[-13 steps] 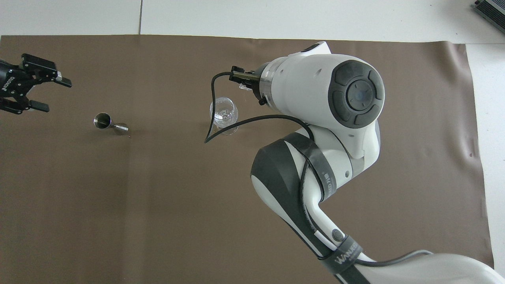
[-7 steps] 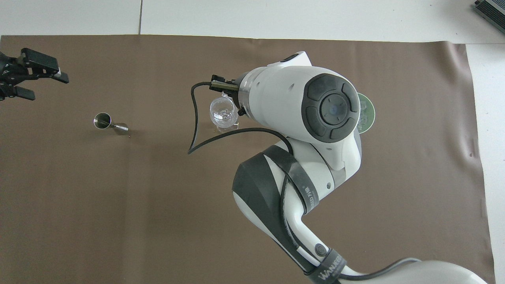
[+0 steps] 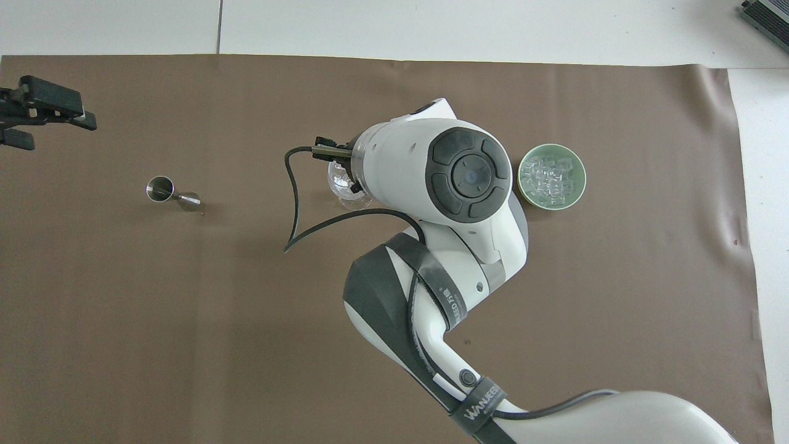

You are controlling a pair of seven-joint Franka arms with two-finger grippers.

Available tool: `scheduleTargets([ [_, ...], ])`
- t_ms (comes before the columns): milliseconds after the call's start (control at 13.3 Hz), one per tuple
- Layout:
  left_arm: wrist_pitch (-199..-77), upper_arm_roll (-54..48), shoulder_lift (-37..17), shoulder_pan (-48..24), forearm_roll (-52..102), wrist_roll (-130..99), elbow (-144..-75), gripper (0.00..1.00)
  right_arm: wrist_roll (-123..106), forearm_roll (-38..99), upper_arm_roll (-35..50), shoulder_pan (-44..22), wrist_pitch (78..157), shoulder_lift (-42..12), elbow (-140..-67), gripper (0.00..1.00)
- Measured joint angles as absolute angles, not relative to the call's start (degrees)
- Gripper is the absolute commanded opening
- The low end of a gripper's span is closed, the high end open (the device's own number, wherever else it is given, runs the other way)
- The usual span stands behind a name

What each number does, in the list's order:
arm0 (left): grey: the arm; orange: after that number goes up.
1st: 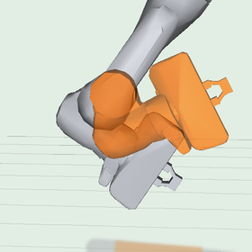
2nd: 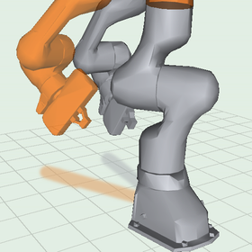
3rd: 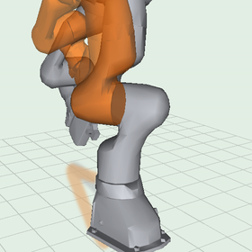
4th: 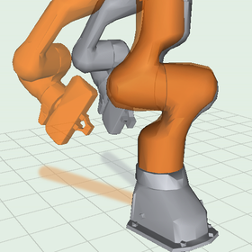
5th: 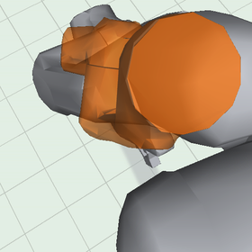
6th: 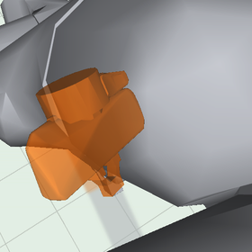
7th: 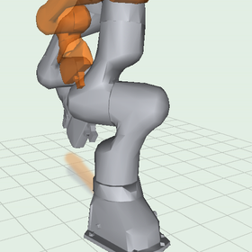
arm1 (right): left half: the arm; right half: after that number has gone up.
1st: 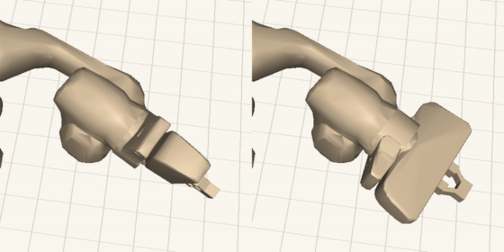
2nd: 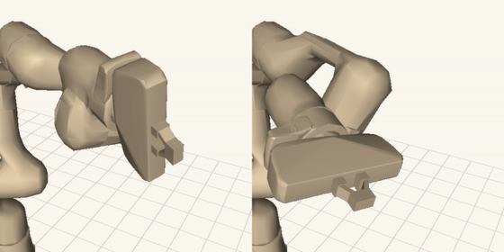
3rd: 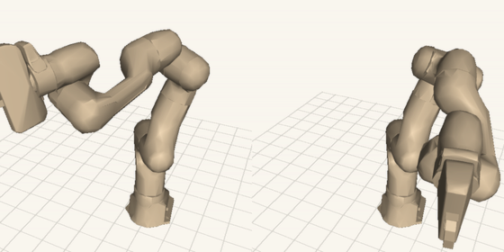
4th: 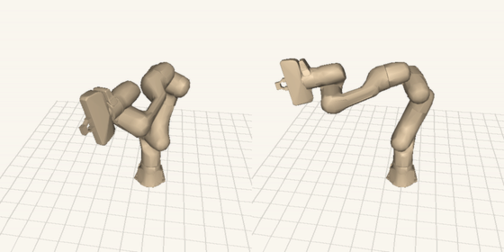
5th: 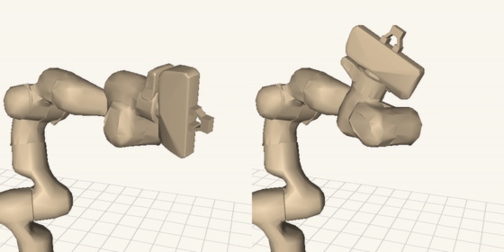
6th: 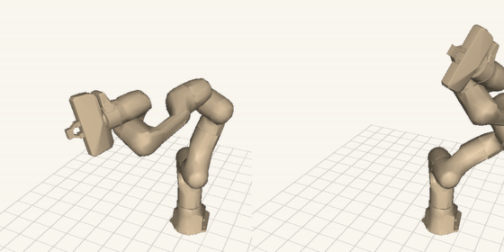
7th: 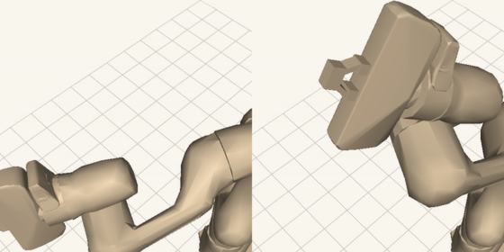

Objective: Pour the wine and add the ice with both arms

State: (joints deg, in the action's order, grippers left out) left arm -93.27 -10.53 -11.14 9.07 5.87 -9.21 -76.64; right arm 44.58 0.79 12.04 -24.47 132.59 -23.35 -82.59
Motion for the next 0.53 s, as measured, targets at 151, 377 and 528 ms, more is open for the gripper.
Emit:
scheduleTargets([
  [151, -93.3, -10.5, -9.1, 8.5, 4.3, -6.9, -78.3, 1.0, 44.6, 0.7, 12.0, -25.0, 132.6, -23.7, -82.7, 0.0],
  [377, -92.1, -10.4, -5.3, 7.4, 3.2, -5.3, -81.8, 1.0, 44.6, 0.3, 11.6, -24.9, 132.6, -23.9, -83.6, 0.0],
  [528, -91.7, -10.2, -3.5, 5.4, 2.2, -5.2, -84.3, 1.0, 44.6, -0.3, 11.5, -24.5, 132.6, -24.0, -84.2, 0.0],
])
